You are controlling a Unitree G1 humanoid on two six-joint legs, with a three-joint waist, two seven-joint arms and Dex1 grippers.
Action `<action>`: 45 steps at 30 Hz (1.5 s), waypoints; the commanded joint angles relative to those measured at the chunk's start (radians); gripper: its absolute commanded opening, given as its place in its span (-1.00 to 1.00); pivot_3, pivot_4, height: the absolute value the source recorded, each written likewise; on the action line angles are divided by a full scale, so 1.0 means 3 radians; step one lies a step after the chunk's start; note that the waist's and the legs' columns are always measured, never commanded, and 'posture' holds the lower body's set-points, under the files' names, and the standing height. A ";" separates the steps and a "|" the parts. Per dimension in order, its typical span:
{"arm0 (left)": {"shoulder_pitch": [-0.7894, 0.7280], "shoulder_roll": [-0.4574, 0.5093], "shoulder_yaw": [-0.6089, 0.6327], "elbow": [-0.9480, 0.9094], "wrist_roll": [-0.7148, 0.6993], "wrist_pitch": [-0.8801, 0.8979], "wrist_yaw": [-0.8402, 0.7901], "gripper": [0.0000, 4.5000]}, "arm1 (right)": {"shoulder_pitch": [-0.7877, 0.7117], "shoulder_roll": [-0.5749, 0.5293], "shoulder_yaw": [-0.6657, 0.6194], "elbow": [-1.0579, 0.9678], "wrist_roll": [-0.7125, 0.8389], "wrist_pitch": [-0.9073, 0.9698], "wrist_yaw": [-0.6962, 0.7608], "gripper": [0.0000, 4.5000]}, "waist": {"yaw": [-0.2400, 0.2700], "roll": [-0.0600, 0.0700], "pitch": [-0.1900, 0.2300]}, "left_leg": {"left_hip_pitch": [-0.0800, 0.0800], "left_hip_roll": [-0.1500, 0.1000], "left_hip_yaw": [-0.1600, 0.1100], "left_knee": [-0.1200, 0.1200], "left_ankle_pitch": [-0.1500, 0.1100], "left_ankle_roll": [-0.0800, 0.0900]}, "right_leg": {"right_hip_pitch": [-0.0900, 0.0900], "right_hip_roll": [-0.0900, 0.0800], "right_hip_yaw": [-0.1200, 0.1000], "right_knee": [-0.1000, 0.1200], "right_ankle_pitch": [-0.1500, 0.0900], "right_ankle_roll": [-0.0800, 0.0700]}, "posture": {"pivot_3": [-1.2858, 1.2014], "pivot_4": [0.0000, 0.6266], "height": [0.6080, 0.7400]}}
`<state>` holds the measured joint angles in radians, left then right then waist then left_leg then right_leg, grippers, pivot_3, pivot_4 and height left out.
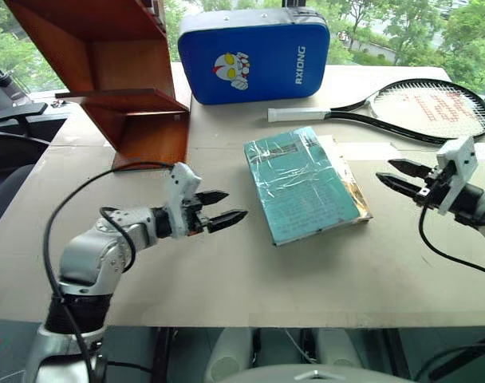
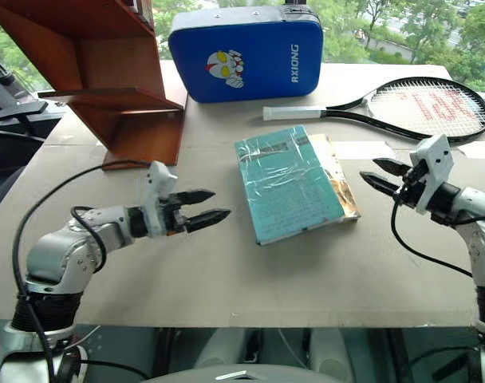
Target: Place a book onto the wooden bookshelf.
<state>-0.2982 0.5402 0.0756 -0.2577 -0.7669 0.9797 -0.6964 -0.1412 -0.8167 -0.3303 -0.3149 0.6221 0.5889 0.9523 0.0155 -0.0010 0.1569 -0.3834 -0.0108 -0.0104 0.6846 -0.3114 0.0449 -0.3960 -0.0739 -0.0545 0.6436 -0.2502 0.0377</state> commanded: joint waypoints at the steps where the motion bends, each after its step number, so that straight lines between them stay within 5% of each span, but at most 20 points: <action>1: -0.0346 -0.0596 0.0390 0.0370 -0.0574 0.0874 0.0771 1.00 | 0.0139 -0.0047 -0.0483 -0.0571 0.0621 0.0299 -0.0071 0.73 | -0.0001 -0.0004 0.0002 | 0.0002 0.0001 0.0000 0.0003 0.0000 0.0000 | 0.0003 0.0000 0.0000 0.0000 0.0001 0.0001 | 0.03 -0.52 1.00; 3: -0.0566 -0.0953 0.0603 0.0727 -0.0645 0.1131 0.1150 1.00 | 0.0254 0.0010 -0.0609 -0.0744 0.0847 0.0387 -0.0178 0.97 | -0.0008 -0.0018 0.0000 | 0.0007 0.0001 -0.0003 0.0011 0.0000 0.0000 | 0.0010 0.0004 0.0001 0.0005 0.0004 0.0005 | 0.03 -0.52 1.00; 8: -0.0946 -0.1472 0.1036 0.1507 -0.0715 0.1331 0.1638 1.00 | 0.0579 0.0008 -0.0797 -0.1060 0.1225 0.0528 -0.0289 0.97 | -0.0002 -0.0024 -0.0003 | 0.0015 -0.0002 0.0000 0.0012 0.0001 0.0000 | 0.0014 0.0014 0.0005 0.0011 0.0004 0.0006 | 0.03 -0.52 1.00; 13: -0.1093 -0.1591 0.1217 0.1855 -0.0676 0.1322 0.1768 1.00 | 0.0754 -0.0020 -0.0926 -0.1157 0.1297 0.0498 -0.0420 0.97 | 0.0005 -0.0026 -0.0008 | 0.0015 -0.0009 0.0002 0.0012 0.0001 0.0000 | 0.0015 0.0010 0.0008 0.0009 0.0004 0.0006 | 0.03 -0.52 1.00; 22: -0.1222 -0.1505 0.1396 0.1794 -0.0850 0.1473 0.1739 -0.71 | 0.0883 -0.0082 -0.0995 -0.1155 0.1387 0.0476 -0.0471 1.00 | 0.0000 -0.0027 -0.0009 | 0.0015 -0.0007 0.0002 0.0013 0.0002 -0.0002 | 0.0014 0.0010 0.0008 0.0009 0.0004 0.0006 | 0.03 -0.52 1.00; 25: -0.1203 -0.1413 0.1431 0.1456 -0.1007 0.1483 0.1687 -1.00 | 0.0849 -0.0122 -0.1003 -0.1103 0.1424 0.0476 -0.0474 1.00 | -0.0006 -0.0028 -0.0008 | 0.0015 -0.0007 0.0002 0.0012 0.0002 -0.0003 | 0.0014 0.0006 0.0008 0.0009 0.0004 0.0006 | 0.03 -0.52 1.00; 29: -0.1151 -0.1042 0.1087 0.0593 -0.0959 0.1178 0.1249 -1.00 | 0.0814 -0.0167 -0.0957 -0.1037 0.1412 0.0453 -0.0449 1.00 | -0.0008 -0.0033 -0.0005 | 0.0013 -0.0004 0.0002 0.0010 0.0005 -0.0008 | 0.0009 0.0005 0.0011 0.0009 0.0004 0.0006 | 0.03 -0.52 1.00; 33: -0.1174 0.0134 -0.0124 -0.0522 0.0339 -0.0403 0.0125 -1.00 | 0.0585 -0.0204 -0.0790 -0.0912 0.1422 0.0445 -0.0427 1.00 | -0.0011 -0.0036 0.0000 | 0.0014 -0.0003 0.0004 0.0002 0.0009 -0.0018 | 0.0005 0.0007 0.0013 0.0006 0.0004 0.0005 | 0.03 -0.52 1.00; 39: -0.1723 0.1246 -0.0923 -0.0209 0.2612 -0.2581 0.0074 -1.00 | 0.0224 -0.0210 -0.0611 -0.0667 0.1384 0.0403 -0.0330 1.00 | 0.0024 -0.0024 -0.0004 | 0.0015 -0.0010 0.0005 -0.0001 0.0009 -0.0016 | 0.0012 0.0012 0.0014 -0.0003 0.0005 0.0005 | 0.03 -0.52 1.00; 45: -0.2014 0.1816 -0.0677 0.0242 0.3654 -0.3296 0.0514 -1.00 | -0.0089 -0.0161 -0.0359 -0.0423 0.1297 0.0343 -0.0209 1.00 | -0.0008 -0.0026 0.0001 | 0.0003 -0.0007 0.0006 -0.0006 0.0007 -0.0011 | -0.0004 0.0012 0.0015 -0.0004 0.0004 0.0006 | 0.03 -0.52 1.00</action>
<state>-0.8782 1.0584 -0.1824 -0.1647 0.2619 0.0473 -0.5770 -0.1368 -0.8673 -0.4456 -0.4462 1.0160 0.7154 0.8690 0.0130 -0.0090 0.1572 -0.3832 -0.0130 -0.0085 0.6829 -0.3097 0.0422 -0.3975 -0.0700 -0.0508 0.6420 -0.2490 0.0396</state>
